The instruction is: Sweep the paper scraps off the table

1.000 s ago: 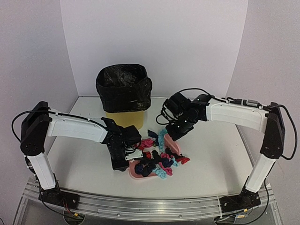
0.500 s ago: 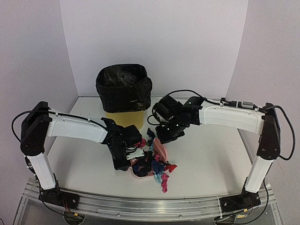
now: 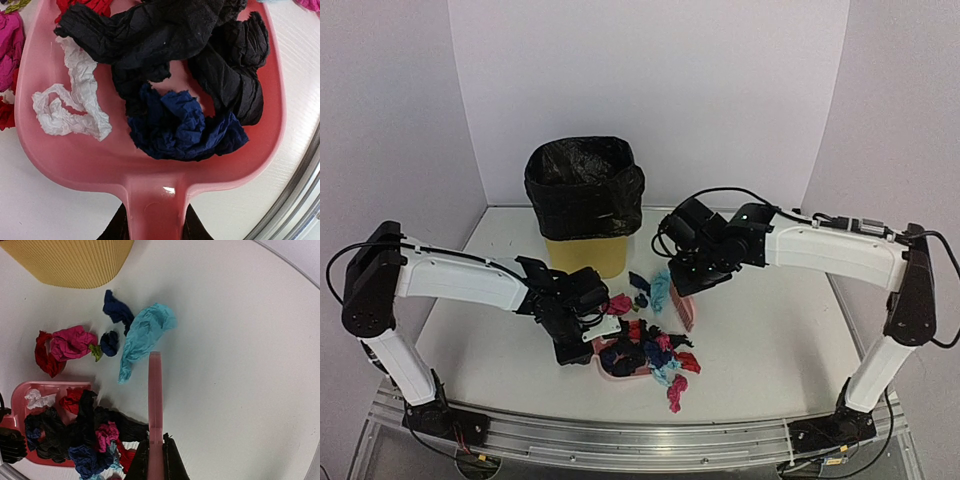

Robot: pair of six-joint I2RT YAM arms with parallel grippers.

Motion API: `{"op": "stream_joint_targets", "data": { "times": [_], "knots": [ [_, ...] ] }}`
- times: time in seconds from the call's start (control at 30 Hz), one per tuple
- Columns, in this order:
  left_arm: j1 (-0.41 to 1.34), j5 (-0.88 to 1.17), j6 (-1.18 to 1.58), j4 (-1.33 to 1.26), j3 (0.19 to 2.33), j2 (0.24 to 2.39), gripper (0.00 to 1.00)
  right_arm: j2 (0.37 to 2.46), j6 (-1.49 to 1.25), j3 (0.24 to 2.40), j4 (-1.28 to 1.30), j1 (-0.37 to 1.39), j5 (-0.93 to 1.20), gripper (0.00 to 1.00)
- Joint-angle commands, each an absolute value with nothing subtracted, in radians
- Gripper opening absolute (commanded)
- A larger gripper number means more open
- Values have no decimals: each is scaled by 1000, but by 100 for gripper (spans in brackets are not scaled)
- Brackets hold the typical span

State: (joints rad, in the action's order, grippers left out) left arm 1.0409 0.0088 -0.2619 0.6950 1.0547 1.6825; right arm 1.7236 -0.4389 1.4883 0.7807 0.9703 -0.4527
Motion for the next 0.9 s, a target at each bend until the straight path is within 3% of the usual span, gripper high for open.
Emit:
{"op": "stream_joint_targets", "data": {
  "times": [0.0, 0.43, 0.87],
  "knots": [
    [1043, 17, -264, 608, 1021, 1607, 0, 1614, -449, 1448, 781, 972, -609, 0],
    [1043, -28, -227, 511, 953, 1479, 0, 1468, -486, 1314, 783, 970, -697, 0],
    [1044, -5, -233, 669, 1133, 1429, 0, 1426, -510, 1246, 782, 970, -718, 0]
  ]
}}
